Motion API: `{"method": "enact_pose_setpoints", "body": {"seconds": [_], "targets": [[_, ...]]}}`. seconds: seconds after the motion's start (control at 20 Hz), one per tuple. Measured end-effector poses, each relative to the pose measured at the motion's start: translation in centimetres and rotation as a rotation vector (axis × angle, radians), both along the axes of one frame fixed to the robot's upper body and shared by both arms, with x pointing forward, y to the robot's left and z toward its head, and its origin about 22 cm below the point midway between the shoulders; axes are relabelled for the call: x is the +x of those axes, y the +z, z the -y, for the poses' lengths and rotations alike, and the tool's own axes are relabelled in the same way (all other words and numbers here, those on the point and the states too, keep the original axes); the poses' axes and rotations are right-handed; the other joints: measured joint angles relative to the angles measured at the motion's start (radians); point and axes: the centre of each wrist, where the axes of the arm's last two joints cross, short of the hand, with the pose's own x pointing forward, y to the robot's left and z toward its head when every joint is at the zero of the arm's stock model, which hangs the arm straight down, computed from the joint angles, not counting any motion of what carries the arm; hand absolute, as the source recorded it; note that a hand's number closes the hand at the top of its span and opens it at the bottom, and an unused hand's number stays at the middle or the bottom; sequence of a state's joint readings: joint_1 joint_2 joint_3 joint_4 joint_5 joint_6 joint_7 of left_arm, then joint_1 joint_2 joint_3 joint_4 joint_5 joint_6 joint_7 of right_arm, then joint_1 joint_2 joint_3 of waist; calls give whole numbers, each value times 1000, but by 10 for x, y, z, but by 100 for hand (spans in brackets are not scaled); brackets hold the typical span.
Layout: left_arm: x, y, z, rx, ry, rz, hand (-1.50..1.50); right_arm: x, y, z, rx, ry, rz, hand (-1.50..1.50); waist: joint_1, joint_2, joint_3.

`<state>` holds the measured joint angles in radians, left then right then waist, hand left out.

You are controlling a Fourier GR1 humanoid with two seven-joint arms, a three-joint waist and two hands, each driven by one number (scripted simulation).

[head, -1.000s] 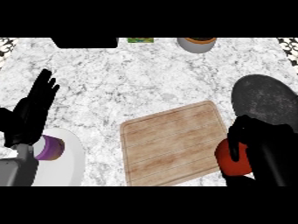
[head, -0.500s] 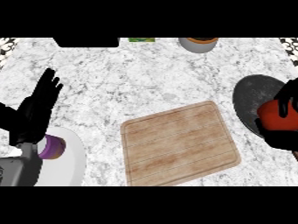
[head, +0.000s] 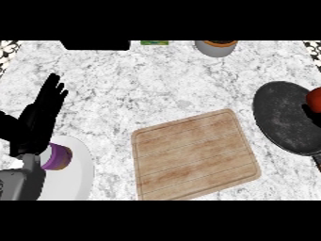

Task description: Pick the bell pepper from the cutting board and place it in the pan

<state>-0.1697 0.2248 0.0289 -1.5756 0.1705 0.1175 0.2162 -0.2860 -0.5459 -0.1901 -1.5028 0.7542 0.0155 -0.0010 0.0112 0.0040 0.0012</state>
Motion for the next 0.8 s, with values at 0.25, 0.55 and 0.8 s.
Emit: {"method": "enact_pose_setpoints", "body": {"seconds": [0.25,0.55,0.8], "targets": [[4,1,0,4,-1,3,0,27,-37,25,20,55,-32,150,7,2,0],[1,-3,2,1,-10,-4,0,47,-87,32,-9,66,-87,150,11,3,0],[4,5,1,0,-22,5,0,54,-108,43,96,-52,-210,-150,21,7,1]]}}
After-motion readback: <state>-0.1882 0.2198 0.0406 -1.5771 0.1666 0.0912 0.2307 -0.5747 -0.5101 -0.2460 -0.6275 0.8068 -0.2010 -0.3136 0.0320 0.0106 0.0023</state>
